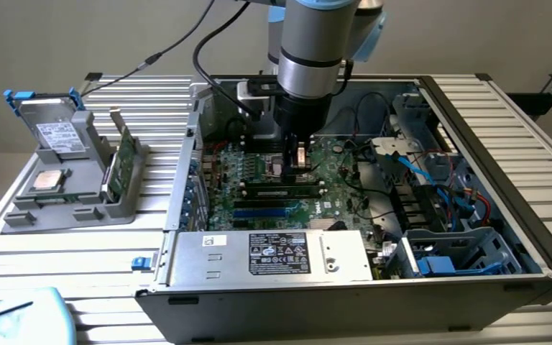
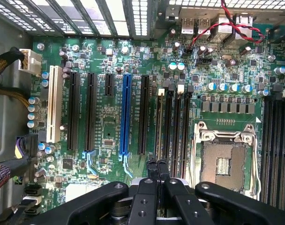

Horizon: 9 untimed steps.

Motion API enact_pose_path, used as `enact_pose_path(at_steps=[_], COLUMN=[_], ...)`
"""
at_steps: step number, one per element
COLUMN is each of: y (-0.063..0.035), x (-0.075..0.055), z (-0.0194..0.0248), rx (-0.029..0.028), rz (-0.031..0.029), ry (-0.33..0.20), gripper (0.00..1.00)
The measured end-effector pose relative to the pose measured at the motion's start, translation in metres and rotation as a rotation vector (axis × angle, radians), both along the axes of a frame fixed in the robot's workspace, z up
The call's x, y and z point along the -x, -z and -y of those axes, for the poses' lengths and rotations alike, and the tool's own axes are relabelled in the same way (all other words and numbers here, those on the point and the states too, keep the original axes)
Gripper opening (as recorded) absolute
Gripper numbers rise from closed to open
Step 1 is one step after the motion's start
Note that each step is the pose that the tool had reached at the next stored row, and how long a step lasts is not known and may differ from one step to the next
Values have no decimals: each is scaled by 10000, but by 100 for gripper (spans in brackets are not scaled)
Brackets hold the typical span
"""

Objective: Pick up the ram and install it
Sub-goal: 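Press down the ram until it locks into place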

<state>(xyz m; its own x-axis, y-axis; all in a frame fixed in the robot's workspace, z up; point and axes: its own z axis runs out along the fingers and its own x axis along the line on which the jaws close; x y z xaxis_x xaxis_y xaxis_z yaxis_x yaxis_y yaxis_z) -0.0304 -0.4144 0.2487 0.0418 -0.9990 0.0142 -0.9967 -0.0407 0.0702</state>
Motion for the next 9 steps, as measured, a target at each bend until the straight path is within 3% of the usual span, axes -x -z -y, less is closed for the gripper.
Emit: enact_pose_path(at_steps=[9], y=[4], x=[0], z=[0], rx=[15], rz=[3], ry=[84], gripper=[11])
